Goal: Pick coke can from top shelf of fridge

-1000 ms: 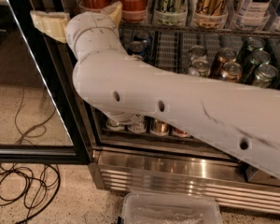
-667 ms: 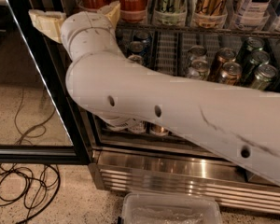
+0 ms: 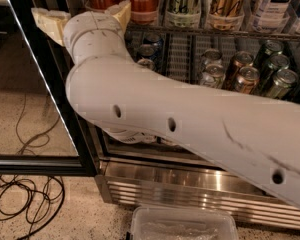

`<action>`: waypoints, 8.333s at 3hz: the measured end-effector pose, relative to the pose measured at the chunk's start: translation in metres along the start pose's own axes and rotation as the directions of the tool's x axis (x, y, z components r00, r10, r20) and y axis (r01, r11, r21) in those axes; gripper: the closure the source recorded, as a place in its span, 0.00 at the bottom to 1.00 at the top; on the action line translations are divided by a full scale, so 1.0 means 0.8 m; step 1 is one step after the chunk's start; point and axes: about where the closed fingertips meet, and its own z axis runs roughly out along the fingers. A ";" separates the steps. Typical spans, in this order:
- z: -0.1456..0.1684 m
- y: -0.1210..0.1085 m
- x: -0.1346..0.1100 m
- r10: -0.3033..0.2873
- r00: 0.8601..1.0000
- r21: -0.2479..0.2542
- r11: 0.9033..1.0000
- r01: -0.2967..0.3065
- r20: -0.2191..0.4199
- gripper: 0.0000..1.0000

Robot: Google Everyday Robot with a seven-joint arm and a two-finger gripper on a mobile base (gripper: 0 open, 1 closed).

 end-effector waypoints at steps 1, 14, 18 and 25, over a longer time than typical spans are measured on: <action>-0.026 -0.015 -0.016 -0.046 0.999 0.057 0.997 0.046 -0.014 0.00; 0.005 -0.098 -0.028 -0.220 0.976 0.291 0.934 0.208 0.008 0.31; 0.022 -0.142 -0.031 -0.229 0.973 0.347 0.912 0.218 -0.007 0.34; 0.064 -0.141 -0.042 -0.174 0.985 0.297 0.941 0.163 0.009 0.97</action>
Offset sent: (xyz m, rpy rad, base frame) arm -0.0319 -0.0505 0.0261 -0.1609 -0.0116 -0.1725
